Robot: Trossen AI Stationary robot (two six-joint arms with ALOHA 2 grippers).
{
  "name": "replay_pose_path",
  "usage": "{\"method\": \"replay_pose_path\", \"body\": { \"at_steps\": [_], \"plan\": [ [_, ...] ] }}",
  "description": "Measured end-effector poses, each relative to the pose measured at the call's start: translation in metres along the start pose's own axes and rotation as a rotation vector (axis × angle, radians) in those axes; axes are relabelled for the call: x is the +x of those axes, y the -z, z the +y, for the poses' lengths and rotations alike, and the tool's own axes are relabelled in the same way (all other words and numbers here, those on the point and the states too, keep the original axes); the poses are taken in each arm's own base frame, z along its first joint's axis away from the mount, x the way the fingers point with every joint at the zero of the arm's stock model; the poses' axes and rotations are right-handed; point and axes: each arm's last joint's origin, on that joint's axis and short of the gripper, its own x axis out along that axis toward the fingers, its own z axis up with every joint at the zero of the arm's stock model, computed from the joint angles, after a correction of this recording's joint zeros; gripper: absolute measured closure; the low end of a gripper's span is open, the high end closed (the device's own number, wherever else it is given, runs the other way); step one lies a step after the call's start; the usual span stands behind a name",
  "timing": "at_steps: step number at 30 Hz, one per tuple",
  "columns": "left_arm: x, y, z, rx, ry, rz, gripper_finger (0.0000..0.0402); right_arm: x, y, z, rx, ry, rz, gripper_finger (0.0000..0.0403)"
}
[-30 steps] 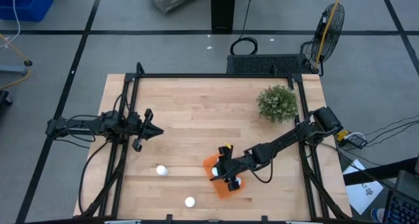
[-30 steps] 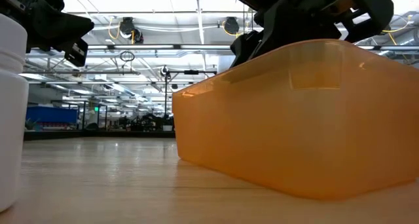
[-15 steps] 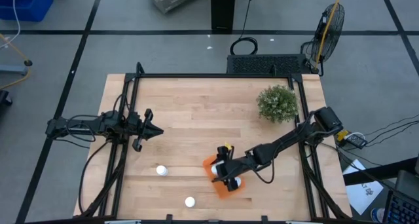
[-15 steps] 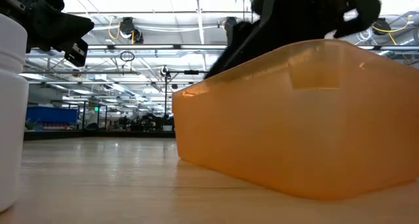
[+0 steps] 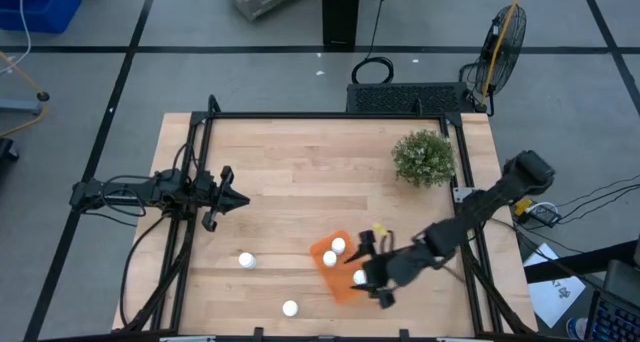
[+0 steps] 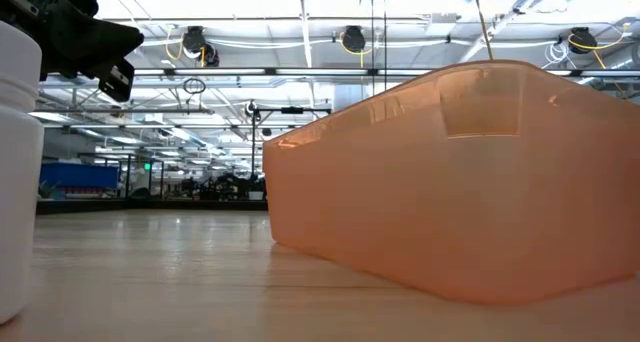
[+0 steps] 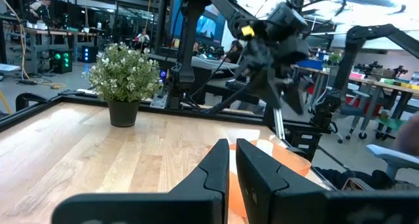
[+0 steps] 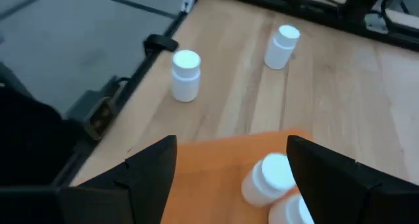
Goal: Pick and place pill bottles into a basket
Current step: Put the white pill bottle into the orange bin
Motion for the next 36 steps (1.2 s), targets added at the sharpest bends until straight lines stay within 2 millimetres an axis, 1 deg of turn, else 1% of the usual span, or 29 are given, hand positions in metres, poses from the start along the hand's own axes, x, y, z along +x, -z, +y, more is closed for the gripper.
{"method": "replay_pose_path", "body": {
  "at_steps": [4,7,9,11,14,15,16,18,20,22,25,28,31,34,36],
  "plan": [
    [0.000,0.000,0.000,0.000,0.000,0.001,0.0369,-0.040,0.010,0.001,0.065,0.023,-0.062,0.0136],
    [0.000,0.000,0.000,0.000,-0.001,0.000,0.0369,-0.067,0.033,0.001,0.126,0.039,-0.105,0.0168],
    [0.000,-0.001,0.000,0.001,-0.001,-0.008,0.0369,-0.081,0.049,0.001,0.139,0.028,-0.144,0.0204],
    [0.000,-0.002,0.000,0.004,-0.003,-0.026,0.0369,-0.093,0.061,-0.002,0.141,-0.001,-0.191,0.0255],
    [0.000,-0.003,0.000,-0.002,-0.002,-0.032,0.0369,-0.106,0.078,-0.007,0.110,-0.024,-0.254,0.0350],
    [0.000,-0.003,0.000,-0.002,-0.002,-0.032,0.0369,-0.109,0.084,-0.010,0.092,-0.028,-0.271,0.0375],
    [0.000,-0.003,0.000,-0.001,-0.003,-0.035,0.0369,-0.112,0.090,-0.012,0.076,-0.032,-0.288,0.0388],
    [0.000,-0.006,0.000,-0.011,-0.014,-0.065,0.0369,-0.117,0.098,-0.017,0.060,-0.030,-0.321,0.0390],
    [0.000,-0.009,-0.001,-0.061,-0.012,-0.101,0.0369,-0.123,0.106,-0.023,0.063,-0.026,-0.350,0.0393],
    [-0.001,-0.012,-0.001,-0.052,-0.007,-0.129,0.0369,-0.128,0.114,-0.028,0.058,-0.022,-0.377,0.0400],
    [-0.001,-0.016,-0.002,-0.038,-0.019,-0.170,0.0369,-0.137,0.123,-0.034,0.032,-0.010,-0.424,0.0398],
    [-0.001,-0.017,-0.001,-0.080,-0.026,-0.190,0.0369,-0.144,0.132,-0.041,0.022,-0.001,-0.470,0.0401],
    [-0.001,-0.017,-0.001,-0.139,-0.023,-0.190,0.0369,-0.152,0.141,-0.047,0.043,-0.027,-0.512,0.0401],
    [-0.002,-0.020,0.000,-0.151,-0.081,-0.236,0.0369,-0.158,0.149,-0.053,0.099,-0.038,-0.524,0.0402],
    [-0.001,-0.019,0.000,-0.201,-0.076,-0.225,0.0369,-0.161,0.154,-0.055,0.107,-0.064,-0.533,0.0402]
  ]
}}
